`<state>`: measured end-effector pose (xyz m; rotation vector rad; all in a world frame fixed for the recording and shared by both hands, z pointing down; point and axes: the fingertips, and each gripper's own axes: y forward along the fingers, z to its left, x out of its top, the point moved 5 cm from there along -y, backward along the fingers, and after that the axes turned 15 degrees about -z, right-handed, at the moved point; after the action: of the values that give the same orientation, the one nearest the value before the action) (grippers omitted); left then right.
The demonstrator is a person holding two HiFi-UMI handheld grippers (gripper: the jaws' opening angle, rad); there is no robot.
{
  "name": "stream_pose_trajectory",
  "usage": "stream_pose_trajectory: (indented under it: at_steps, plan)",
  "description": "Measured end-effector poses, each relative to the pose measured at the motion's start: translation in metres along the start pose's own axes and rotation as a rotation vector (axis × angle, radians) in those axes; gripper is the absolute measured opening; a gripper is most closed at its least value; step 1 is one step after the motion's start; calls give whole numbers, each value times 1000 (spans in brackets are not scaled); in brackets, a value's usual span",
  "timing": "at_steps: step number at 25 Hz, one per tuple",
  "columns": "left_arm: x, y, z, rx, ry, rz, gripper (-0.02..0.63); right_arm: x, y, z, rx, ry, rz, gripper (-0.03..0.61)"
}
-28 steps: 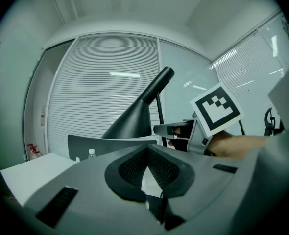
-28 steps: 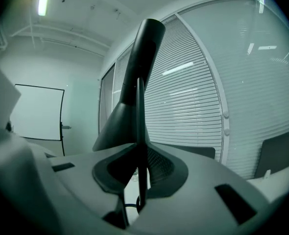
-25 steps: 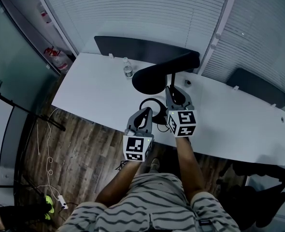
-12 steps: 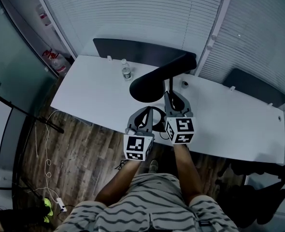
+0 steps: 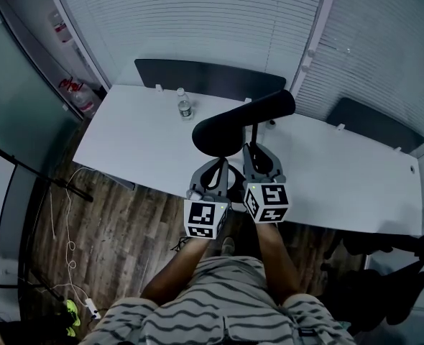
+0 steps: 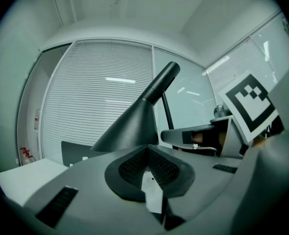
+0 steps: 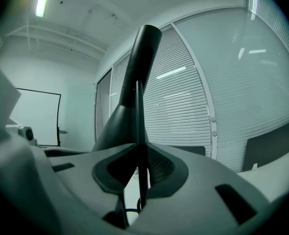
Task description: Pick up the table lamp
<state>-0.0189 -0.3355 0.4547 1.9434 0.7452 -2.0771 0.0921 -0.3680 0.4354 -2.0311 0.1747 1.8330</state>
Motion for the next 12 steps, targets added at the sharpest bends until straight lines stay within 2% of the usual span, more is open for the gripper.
stream_pose_trajectory:
  at_steps: [12]
  plan:
    - [20,-14,9,5,12,-41,6,12,-15,12,-9,18,-19,49]
